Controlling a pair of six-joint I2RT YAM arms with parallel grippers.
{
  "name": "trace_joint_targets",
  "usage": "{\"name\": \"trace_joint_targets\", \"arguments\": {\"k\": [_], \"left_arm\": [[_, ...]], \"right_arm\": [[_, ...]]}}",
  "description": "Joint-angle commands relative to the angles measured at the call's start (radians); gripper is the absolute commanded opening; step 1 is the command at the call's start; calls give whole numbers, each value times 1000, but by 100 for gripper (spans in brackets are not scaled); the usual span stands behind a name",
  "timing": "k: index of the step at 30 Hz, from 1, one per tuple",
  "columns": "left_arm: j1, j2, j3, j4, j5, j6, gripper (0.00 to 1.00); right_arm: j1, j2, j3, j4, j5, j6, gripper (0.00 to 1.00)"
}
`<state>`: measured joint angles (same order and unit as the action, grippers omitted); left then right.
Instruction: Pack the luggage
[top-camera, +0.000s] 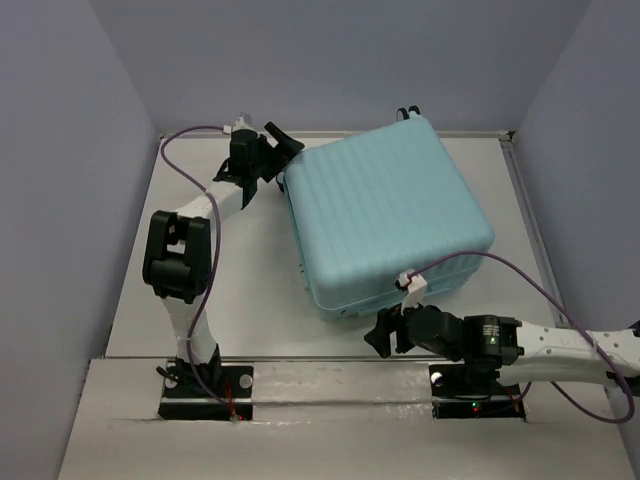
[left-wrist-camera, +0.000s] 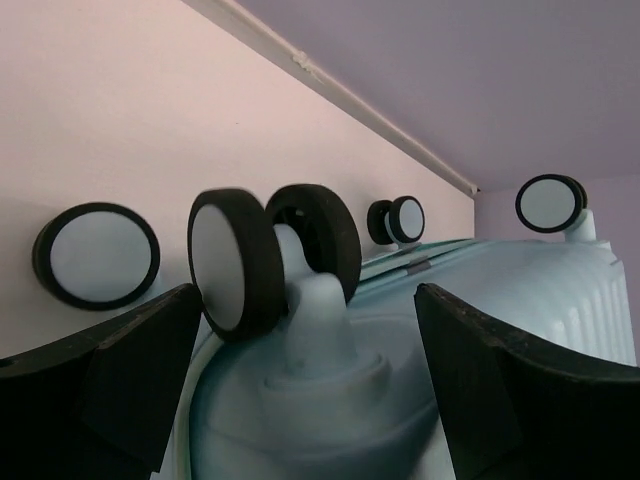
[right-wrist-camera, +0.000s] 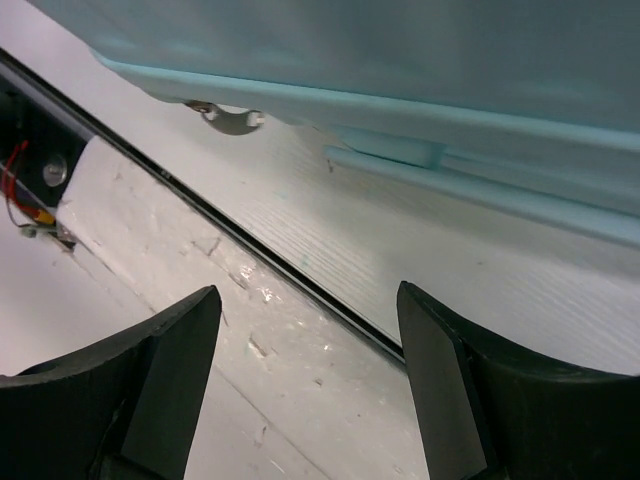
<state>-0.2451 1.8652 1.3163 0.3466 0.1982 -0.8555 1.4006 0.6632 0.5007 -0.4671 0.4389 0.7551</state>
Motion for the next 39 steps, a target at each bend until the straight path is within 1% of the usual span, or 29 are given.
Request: {"name": "trace_joint_targets", "arguments": {"k": [1, 3, 5, 6, 8, 9, 12, 13, 15, 17, 19, 20, 23, 24, 26, 27, 28, 29, 30, 31, 32, 34, 37, 39], "left_arm": [[6, 63, 129, -11, 124, -19, 99], [6, 107, 150, 44, 145, -60, 99], [7, 141, 164, 87, 155, -108, 97], [7, 150, 159, 167, 156, -129, 96], [7, 170, 143, 260, 150, -177, 94], [7, 175, 111, 369, 144, -238, 92], [-2, 215, 64, 524, 113, -321, 92], [-6, 242, 46, 611, 104, -368, 92], [-17, 275, 55, 685, 110, -414, 92], [-22, 310, 70, 718, 124, -436, 92], [-25, 305, 58, 797, 107, -468, 79], [-25, 298, 57, 804, 106, -468, 68], [-14, 258, 96, 760, 110, -424, 58], [-8, 246, 116, 743, 109, -412, 50], [1, 218, 133, 740, 110, -395, 39], [4, 213, 156, 726, 115, -384, 28], [12, 201, 164, 724, 119, -381, 24], [15, 196, 178, 723, 125, -379, 15], [18, 193, 184, 723, 132, -379, 11], [21, 186, 187, 720, 142, -378, 7], [29, 163, 187, 717, 145, -378, 6], [35, 132, 181, 707, 148, -364, 6], [46, 62, 215, 632, 150, -321, 6], [49, 11, 260, 548, 147, -274, 6]], "right_arm": [[-5, -13, 53, -134, 101, 88, 78], [-5, -48, 47, -149, 115, 114, 81], [-5, -77, 30, -156, 116, 125, 81], [-5, -89, 24, -157, 116, 128, 81], [-5, -111, 18, -169, 116, 136, 81], [-5, -116, 18, -176, 118, 141, 81], [-5, -116, 21, -177, 129, 138, 81], [-5, -111, 24, -182, 138, 136, 81], [-5, -100, 36, -186, 147, 128, 82], [-5, -88, 44, -191, 152, 128, 82], [-5, -79, 45, -199, 159, 133, 82], [-5, -85, 45, -199, 161, 136, 82], [-5, -100, 36, -199, 166, 144, 82], [-5, -111, 33, -199, 167, 144, 82], [-5, -119, 33, -200, 169, 142, 82], [-5, -125, 35, -202, 170, 144, 82], [-5, -126, 33, -206, 170, 145, 82], [-5, -128, 30, -209, 172, 150, 82], [-5, -131, 30, -211, 173, 151, 82], [-5, -132, 33, -212, 176, 151, 82], [-5, -134, 35, -215, 179, 153, 82], [-5, -137, 39, -226, 191, 153, 82], [-5, -136, 50, -232, 211, 147, 82], [-5, -136, 58, -238, 224, 145, 83]]}}
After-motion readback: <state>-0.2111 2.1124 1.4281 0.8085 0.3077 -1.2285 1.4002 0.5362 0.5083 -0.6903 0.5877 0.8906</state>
